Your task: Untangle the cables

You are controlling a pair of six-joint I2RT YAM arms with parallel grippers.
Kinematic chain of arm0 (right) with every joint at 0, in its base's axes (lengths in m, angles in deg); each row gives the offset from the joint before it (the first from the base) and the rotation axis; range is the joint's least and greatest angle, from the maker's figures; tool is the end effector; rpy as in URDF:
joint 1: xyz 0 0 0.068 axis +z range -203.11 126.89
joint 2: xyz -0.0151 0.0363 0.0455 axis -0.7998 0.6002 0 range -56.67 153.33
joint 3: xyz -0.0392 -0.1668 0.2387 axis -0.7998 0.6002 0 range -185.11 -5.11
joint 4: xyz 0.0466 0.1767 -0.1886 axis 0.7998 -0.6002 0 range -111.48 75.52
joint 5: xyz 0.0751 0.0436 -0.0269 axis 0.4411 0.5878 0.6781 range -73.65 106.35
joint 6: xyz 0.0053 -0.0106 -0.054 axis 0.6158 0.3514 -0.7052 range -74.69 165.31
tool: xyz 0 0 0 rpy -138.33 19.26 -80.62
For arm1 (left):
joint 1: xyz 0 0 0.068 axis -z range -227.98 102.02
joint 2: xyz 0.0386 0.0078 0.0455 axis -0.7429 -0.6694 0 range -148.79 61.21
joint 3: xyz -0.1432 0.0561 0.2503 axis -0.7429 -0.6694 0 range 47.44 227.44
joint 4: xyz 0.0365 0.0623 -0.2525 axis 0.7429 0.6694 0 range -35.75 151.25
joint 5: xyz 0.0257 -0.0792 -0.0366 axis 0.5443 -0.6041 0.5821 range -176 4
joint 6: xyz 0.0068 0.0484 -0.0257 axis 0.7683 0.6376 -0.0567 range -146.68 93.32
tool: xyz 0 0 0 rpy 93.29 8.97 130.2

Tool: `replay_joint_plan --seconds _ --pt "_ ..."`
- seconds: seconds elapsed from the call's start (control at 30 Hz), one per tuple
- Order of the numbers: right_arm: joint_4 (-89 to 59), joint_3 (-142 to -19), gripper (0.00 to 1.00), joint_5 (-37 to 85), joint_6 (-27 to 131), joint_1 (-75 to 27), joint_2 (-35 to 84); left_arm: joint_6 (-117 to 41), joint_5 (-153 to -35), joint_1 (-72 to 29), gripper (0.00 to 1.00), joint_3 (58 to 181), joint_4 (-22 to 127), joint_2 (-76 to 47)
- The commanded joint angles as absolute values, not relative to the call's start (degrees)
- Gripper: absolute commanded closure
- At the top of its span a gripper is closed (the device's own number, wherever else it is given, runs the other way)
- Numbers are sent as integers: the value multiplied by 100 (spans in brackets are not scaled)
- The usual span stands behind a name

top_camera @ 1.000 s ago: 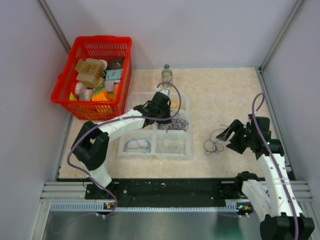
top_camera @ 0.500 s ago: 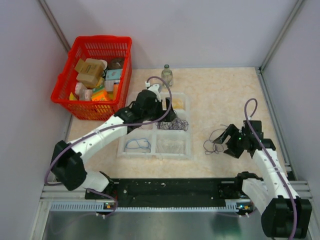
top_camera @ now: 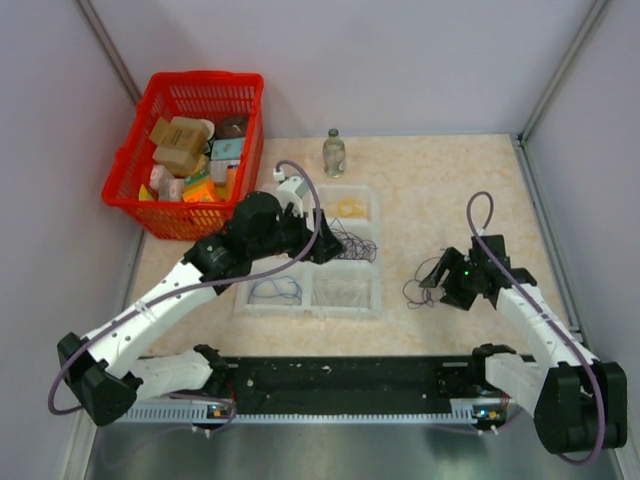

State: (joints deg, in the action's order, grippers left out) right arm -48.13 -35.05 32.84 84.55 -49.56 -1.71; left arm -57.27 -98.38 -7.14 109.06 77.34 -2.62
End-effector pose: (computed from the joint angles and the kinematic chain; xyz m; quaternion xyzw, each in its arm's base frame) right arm 0.1607 0.0207 0.2036 0.2552 0.9189 0.2260 0.1984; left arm 0.1782 -0.1647 0.3730 0.1325 0.8314 -0.3845 0.3788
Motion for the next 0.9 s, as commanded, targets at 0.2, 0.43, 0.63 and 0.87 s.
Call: replay_joint_plan --seconds 0.2,0.43,0.63,0.87 --pt "-4182 -3588 32 2435 8337 -4292 749 -5805 -10182 686 24 11344 7016 -725" --pt "-3708 -3517 71 2681 8354 -4283 916 -5832 -10261 888 36 11423 6831 -919" --pt "-4022 -3693 100 2804 8257 -4283 373 -5727 -10252 897 34 11415 6804 -849" --pt "-4770 -4290 100 3356 8293 -4283 -1051 -5586 -10770 897 21 11441 6427 -927"
